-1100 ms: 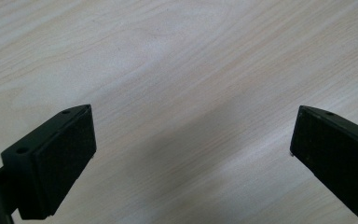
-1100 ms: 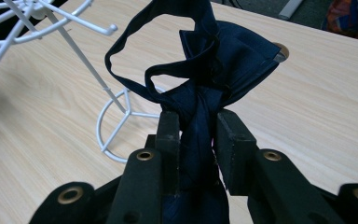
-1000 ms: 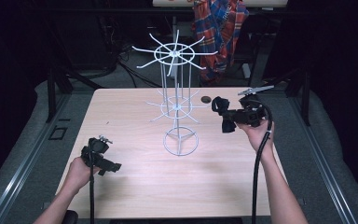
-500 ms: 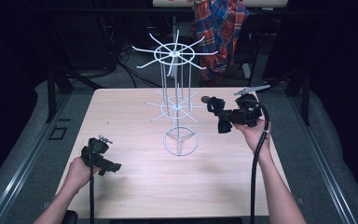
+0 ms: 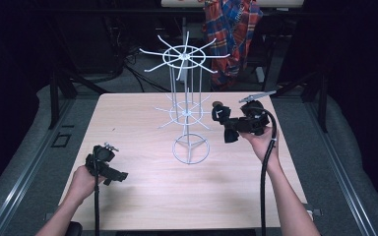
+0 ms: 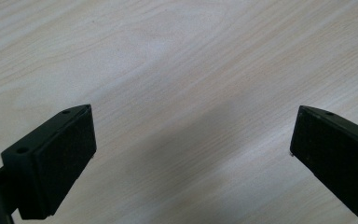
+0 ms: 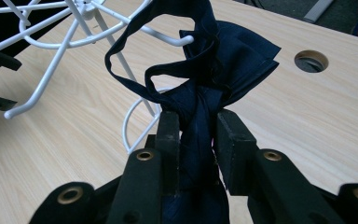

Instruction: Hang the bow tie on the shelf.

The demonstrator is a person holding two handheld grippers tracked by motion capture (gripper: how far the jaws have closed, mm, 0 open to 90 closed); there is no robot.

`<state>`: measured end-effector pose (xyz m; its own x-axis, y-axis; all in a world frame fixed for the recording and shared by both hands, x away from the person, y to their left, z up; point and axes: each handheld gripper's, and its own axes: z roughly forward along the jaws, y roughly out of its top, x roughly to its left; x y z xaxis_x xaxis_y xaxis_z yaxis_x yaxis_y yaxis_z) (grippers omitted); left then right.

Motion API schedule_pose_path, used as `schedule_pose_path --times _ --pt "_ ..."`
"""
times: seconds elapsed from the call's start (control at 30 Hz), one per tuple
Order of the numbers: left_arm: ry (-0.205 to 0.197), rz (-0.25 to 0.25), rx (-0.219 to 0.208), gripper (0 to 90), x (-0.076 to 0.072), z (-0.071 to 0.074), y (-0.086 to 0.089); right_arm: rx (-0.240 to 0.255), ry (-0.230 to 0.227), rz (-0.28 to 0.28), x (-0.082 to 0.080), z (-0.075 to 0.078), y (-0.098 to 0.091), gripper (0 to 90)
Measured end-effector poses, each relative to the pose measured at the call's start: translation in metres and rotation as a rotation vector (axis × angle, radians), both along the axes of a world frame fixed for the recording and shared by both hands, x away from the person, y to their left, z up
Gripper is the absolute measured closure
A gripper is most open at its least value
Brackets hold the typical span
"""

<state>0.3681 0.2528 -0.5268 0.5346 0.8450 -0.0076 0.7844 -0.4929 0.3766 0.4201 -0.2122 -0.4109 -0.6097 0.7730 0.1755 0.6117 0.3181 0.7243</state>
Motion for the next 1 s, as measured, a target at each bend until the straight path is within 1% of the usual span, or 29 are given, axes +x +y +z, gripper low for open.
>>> schedule_pose_path --times 0.2,0.4,0.47,0.5,0.53,0.7,0.8,1.0 --pt "0.002 0.001 -0.002 0.2 0.0 0.0 0.001 -0.012 0.011 0.024 0.002 -0.004 0.008 72.0" --pt "0.001 0.001 -0.002 0.2 0.0 0.0 0.0 -0.019 0.005 0.027 0.001 -0.004 0.013 72.0" --pt "0.002 0.001 -0.002 0.2 0.0 0.0 0.0 -0.027 0.011 0.031 0.001 -0.004 0.014 72.0" --pt "0.002 0.002 -0.002 0.2 0.0 -0.001 0.0 -0.021 0.011 0.027 0.001 -0.006 0.016 72.0" --pt "0.003 0.001 -0.002 0.2 0.0 -0.001 0.0 -0.026 0.017 0.031 0.001 -0.006 0.016 72.0" --pt "0.004 0.001 -0.003 0.2 0.001 -0.001 0.0 -0.033 0.015 0.034 0.002 -0.01 0.022 71.9" --pt "0.004 0.001 -0.003 0.2 0.001 -0.001 0.0 -0.047 0.025 0.041 0.003 -0.012 0.025 71.9" --pt "0.004 0.001 -0.002 0.2 0.001 -0.001 0.0 -0.06 0.031 0.044 0.004 -0.017 0.028 71.8"
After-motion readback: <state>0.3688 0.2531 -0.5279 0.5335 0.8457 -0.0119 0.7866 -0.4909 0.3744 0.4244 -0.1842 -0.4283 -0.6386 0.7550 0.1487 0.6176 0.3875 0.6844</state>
